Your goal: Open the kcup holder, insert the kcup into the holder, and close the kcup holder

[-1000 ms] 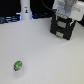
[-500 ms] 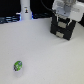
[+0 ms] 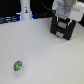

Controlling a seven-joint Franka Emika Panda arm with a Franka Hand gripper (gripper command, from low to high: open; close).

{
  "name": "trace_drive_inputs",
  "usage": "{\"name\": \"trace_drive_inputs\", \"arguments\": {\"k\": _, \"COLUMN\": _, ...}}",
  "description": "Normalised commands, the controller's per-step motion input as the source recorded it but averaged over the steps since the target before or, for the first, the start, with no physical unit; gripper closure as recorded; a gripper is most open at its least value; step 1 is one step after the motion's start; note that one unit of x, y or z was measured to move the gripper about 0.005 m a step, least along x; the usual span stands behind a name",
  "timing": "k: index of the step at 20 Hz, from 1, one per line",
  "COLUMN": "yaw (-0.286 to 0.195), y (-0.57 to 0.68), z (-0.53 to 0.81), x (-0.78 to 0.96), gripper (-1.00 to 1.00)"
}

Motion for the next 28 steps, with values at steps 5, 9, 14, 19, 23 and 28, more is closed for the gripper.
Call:
{"name": "trace_drive_inputs", "arguments": {"k": 5, "yaw": -0.036, "y": -0.25, "z": 0.27, "x": 0.93, "gripper": 1.00}}
{"name": "trace_drive_inputs", "arguments": {"k": 9, "yaw": -0.043, "y": -0.29, "z": 0.22, "x": 0.95, "gripper": 1.00}}
{"name": "trace_drive_inputs", "arguments": {"k": 14, "yaw": -0.051, "y": -0.33, "z": 0.14, "x": 0.97, "gripper": 1.00}}
{"name": "trace_drive_inputs", "arguments": {"k": 19, "yaw": -0.051, "y": -0.35, "z": 0.18, "x": 0.96, "gripper": 1.00}}
{"name": "trace_drive_inputs", "arguments": {"k": 23, "yaw": -0.052, "y": -0.36, "z": 0.21, "x": 0.93, "gripper": 1.00}}
{"name": "trace_drive_inputs", "arguments": {"k": 28, "yaw": -0.058, "y": -0.38, "z": 0.18, "x": 0.91, "gripper": 1.00}}
